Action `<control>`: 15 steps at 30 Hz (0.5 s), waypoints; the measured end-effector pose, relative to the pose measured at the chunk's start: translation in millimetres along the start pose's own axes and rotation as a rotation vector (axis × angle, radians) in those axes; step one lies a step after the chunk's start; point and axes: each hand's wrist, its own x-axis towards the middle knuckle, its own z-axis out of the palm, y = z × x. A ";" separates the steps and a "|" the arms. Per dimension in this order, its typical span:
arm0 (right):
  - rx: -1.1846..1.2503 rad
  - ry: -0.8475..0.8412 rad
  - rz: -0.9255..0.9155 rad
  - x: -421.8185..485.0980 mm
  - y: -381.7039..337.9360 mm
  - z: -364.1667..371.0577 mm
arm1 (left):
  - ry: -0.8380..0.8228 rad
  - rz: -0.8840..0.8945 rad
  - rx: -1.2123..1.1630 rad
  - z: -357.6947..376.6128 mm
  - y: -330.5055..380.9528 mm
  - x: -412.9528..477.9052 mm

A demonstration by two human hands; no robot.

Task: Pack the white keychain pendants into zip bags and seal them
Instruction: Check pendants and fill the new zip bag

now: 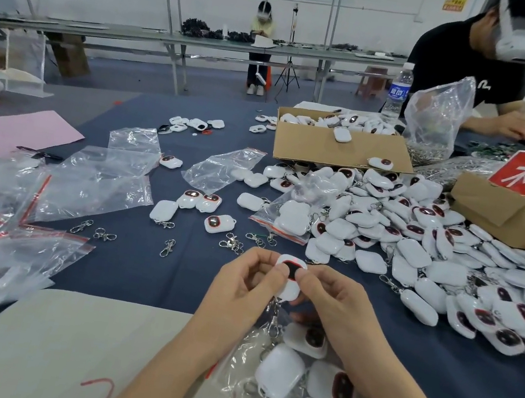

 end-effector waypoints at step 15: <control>0.059 -0.024 -0.031 -2.4 -3.5 -1.2 | -0.034 -0.040 0.086 0.7 -4.1 2.7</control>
